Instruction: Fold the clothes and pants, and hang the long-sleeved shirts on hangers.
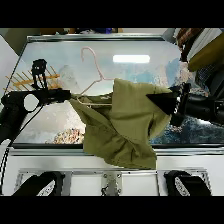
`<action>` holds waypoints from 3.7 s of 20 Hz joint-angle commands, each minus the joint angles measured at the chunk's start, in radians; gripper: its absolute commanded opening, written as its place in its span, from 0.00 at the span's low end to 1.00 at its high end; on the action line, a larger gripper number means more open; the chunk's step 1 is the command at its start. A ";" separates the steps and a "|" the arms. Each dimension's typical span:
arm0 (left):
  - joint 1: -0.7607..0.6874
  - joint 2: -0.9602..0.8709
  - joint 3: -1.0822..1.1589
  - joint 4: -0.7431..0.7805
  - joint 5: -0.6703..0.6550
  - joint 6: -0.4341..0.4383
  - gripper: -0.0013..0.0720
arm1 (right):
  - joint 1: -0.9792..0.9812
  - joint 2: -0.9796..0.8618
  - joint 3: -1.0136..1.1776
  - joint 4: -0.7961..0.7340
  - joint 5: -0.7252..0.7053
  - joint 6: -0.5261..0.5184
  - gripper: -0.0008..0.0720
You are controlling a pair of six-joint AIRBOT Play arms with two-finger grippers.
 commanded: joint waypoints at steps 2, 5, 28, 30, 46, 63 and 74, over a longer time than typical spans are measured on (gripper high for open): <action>0.002 0.045 0.001 0.003 0.000 0.011 0.04 | -0.001 0.000 0.001 -0.079 -0.047 0.011 0.02; 0.002 0.107 0.001 0.003 0.000 0.013 0.04 | 0.000 0.000 0.001 -0.107 -0.060 0.011 0.02; -0.615 0.385 -0.003 0.012 -0.002 -0.043 0.04 | 0.001 0.002 0.001 0.131 -0.356 -0.042 0.02; -0.621 0.334 -0.003 0.011 0.002 -0.043 0.04 | 0.001 0.011 0.001 0.192 -0.356 -0.116 0.02; -0.344 0.397 -0.002 0.002 0.132 -0.044 0.84 | -0.001 0.024 0.001 0.391 -0.406 -0.304 0.02; -0.275 0.275 -0.002 0.003 0.104 -0.031 0.04 | -0.735 0.320 0.001 0.372 -0.720 -0.398 0.02; -0.275 0.249 -0.002 0.011 0.104 0.013 0.04 | -0.946 0.370 0.001 0.372 -1.065 -0.399 0.02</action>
